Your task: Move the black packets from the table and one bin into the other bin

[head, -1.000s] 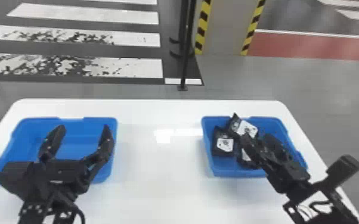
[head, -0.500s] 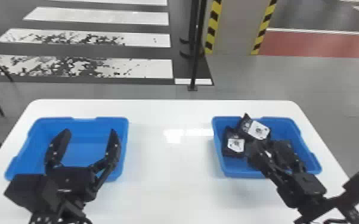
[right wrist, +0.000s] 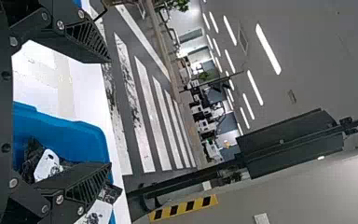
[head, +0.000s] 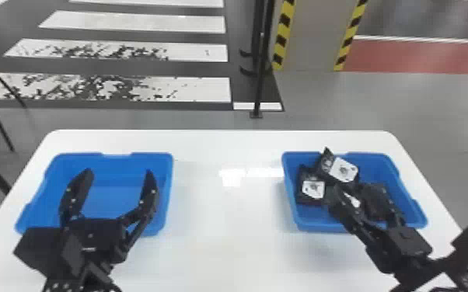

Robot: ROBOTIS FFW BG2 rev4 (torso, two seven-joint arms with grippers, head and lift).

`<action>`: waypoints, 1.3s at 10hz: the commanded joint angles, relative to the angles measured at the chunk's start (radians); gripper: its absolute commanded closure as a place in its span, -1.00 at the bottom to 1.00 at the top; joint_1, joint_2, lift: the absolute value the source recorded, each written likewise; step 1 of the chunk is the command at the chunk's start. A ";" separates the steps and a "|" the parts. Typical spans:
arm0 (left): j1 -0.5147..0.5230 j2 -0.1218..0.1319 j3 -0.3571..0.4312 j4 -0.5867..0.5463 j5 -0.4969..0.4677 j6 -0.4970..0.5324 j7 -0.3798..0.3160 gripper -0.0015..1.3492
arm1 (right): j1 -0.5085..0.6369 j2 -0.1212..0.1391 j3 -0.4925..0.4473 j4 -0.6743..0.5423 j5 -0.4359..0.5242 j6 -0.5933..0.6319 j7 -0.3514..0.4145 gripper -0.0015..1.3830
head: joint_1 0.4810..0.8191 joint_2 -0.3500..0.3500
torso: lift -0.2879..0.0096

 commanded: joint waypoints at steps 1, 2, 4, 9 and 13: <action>-0.001 0.000 -0.001 -0.001 -0.002 0.002 0.000 -0.81 | -0.002 -0.002 0.000 -0.007 0.011 0.006 0.000 -0.63 | 0.27 -0.17 | 0.20; -0.001 0.000 0.003 -0.001 -0.002 0.004 0.000 -0.81 | -0.002 -0.002 0.000 -0.014 0.020 0.011 0.000 -0.63 | 0.27 -0.17 | 0.20; -0.001 0.000 0.001 -0.001 -0.004 0.004 0.000 -0.81 | -0.007 -0.002 0.004 -0.014 0.024 0.021 0.000 -0.63 | 0.27 -0.16 | 0.20; 0.004 0.002 -0.001 -0.008 -0.004 0.014 0.000 -0.81 | -0.007 -0.003 0.004 -0.012 0.030 0.026 0.000 -0.62 | 0.27 -0.16 | 0.20; 0.014 0.000 0.005 -0.020 -0.002 0.012 0.000 -0.81 | -0.007 -0.002 0.006 -0.022 0.040 0.026 -0.001 -0.62 | 0.27 -0.14 | 0.20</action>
